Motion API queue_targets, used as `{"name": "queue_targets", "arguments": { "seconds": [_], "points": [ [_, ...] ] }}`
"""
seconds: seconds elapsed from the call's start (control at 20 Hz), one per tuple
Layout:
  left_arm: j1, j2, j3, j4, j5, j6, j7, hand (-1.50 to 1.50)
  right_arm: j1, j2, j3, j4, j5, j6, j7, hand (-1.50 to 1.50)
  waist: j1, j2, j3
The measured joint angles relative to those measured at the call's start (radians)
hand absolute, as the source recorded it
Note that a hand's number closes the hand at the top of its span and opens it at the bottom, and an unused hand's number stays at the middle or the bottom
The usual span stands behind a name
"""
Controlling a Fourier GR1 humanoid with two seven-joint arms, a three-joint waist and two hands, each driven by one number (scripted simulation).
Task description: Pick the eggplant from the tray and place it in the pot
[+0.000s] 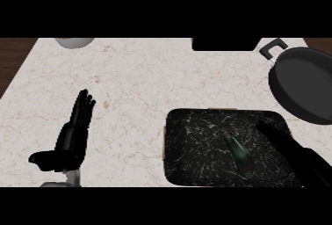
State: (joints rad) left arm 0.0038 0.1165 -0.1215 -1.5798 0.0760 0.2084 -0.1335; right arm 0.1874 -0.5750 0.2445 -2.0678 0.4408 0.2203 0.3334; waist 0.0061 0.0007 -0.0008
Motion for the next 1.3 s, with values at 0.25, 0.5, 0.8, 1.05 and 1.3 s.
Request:
{"name": "queue_targets", "arguments": {
  "seconds": [0.25, 0.5, 0.8, 1.05, 1.3],
  "points": [
    [0.004, -0.015, -0.001, 0.008, -0.017, 0.005, -0.009, 0.00, -0.067, 0.044, 0.044, 0.076, 0.072, 0.058, 0.086, -1.50, -0.001, 0.000, 0.000],
    [0.020, -0.018, 0.005, -0.037, -0.025, -0.001, 0.020, 0.00, -0.054, 0.109, 0.075, 0.131, 0.135, 0.071, 0.080, -1.50, -0.005, -0.001, 0.001],
    [-0.006, -0.028, 0.033, 0.008, -0.031, -0.026, -0.001, 0.00, -0.062, 0.153, 0.043, 0.220, 0.193, 0.075, -0.004, -1.50, -0.007, -0.001, 0.001],
    [-0.001, -0.036, 0.046, 0.016, -0.033, -0.043, -0.011, 0.00, -0.116, 0.215, 0.039, 0.317, 0.252, 0.077, -0.027, -1.50, -0.005, -0.001, 0.001],
    [0.008, -0.052, 0.048, -0.006, -0.049, -0.042, 0.001, 0.00, -0.121, 0.267, 0.030, 0.367, 0.306, 0.065, -0.055, -1.50, -0.006, -0.001, 0.001]
  ]
}}
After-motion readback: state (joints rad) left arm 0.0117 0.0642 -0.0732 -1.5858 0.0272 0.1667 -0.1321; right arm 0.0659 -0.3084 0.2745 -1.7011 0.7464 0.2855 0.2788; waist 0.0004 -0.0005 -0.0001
